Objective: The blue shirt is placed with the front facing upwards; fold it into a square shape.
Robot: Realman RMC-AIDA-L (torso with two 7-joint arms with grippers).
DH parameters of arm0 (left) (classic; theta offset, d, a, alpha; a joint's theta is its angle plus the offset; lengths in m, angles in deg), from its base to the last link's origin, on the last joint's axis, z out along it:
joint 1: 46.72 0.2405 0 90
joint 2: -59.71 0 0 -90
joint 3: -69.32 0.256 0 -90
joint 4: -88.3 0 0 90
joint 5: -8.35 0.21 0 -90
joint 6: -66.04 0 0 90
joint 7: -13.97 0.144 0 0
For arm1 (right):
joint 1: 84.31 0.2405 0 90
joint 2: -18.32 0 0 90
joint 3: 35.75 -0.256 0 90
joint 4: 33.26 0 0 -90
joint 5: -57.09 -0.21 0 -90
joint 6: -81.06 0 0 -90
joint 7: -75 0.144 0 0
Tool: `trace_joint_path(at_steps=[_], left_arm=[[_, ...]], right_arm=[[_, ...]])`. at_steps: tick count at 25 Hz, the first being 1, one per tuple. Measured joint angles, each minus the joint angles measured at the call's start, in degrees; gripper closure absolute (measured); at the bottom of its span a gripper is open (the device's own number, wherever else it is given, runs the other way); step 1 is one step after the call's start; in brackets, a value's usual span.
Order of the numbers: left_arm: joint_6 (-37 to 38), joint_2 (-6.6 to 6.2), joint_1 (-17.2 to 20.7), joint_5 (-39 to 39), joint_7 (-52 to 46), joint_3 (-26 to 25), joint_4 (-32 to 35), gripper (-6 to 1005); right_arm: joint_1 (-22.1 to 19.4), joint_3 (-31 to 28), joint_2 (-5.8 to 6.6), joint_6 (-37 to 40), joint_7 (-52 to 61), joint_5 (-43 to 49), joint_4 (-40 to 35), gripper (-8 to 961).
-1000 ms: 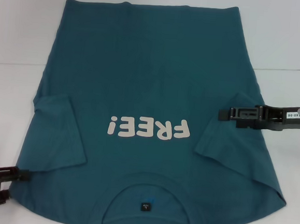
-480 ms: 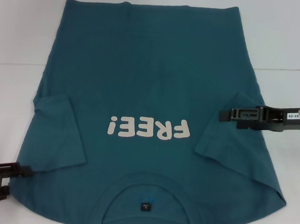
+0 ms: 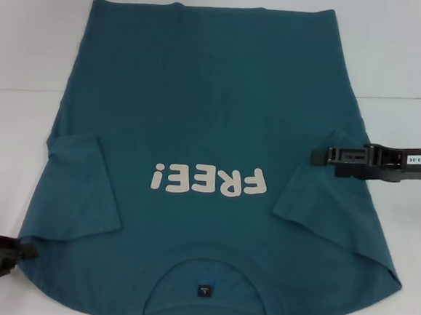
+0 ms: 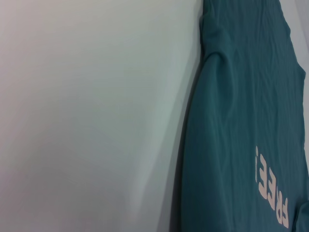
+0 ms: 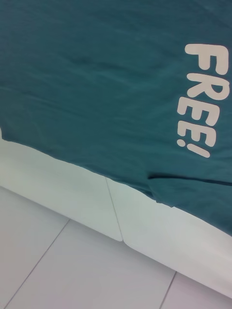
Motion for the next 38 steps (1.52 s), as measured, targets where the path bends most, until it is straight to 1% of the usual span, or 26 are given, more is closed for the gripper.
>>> trace_joint_path(at_steps=[5,10,15,17,19,20,21,24,26,31,38], left_arm=[[2.11,-0.19,0.07,-1.6,2.18,-0.71,-0.11,873],[5.07,-0.26,0.0,-4.05,5.25,-0.76,-0.35,963],[5.47,-0.28,-0.15,-5.15,5.99,-0.58,-0.44,962],[5.19,-0.28,-0.19,-5.13,5.86,-0.47,-0.46,962],[5.13,-0.28,-0.24,-5.12,5.76,-0.44,-0.47,962],[5.02,-0.28,-0.25,-5.12,5.73,-0.48,-0.47,962],[4.96,-0.28,-0.24,-5.13,5.73,-0.5,-0.47,961],[4.42,-0.28,-0.18,-5.15,5.71,-0.61,-0.47,961],[4.11,-0.19,-0.18,-5.18,5.71,-0.63,-0.5,961],[3.53,-0.03,-0.41,-5.21,5.84,-0.41,-1.14,961],[3.01,-0.01,-0.62,-5.25,5.75,-0.4,-1.19,961]], right_arm=[[0.0,0.0,-0.03,0.01,0.0,0.18,0.0,26],[-0.34,0.0,0.06,0.13,0.01,0.22,-0.01,27],[-0.51,0.05,0.1,0.3,0.01,0.44,-0.01,27],[-0.54,0.08,0.43,0.98,0.07,1.4,-0.01,27],[-0.51,0.04,1.25,2.81,0.45,3.49,-0.02,27],[-0.54,0.03,2.58,5.94,0.78,5.43,-0.03,27],[-0.54,0.03,2.58,5.94,0.78,5.43,-0.03,27],[-1.5,-0.43,4.21,11.05,0.86,6.35,-0.03,27],[-2.6,-1.44,4.84,13.68,1.25,6.54,-0.03,27],[-6.04,-3.89,5.36,15.72,2.75,6.9,0.03,28],[-9.55,-8.48,5.44,15.41,3.75,7.24,1.15,28]])
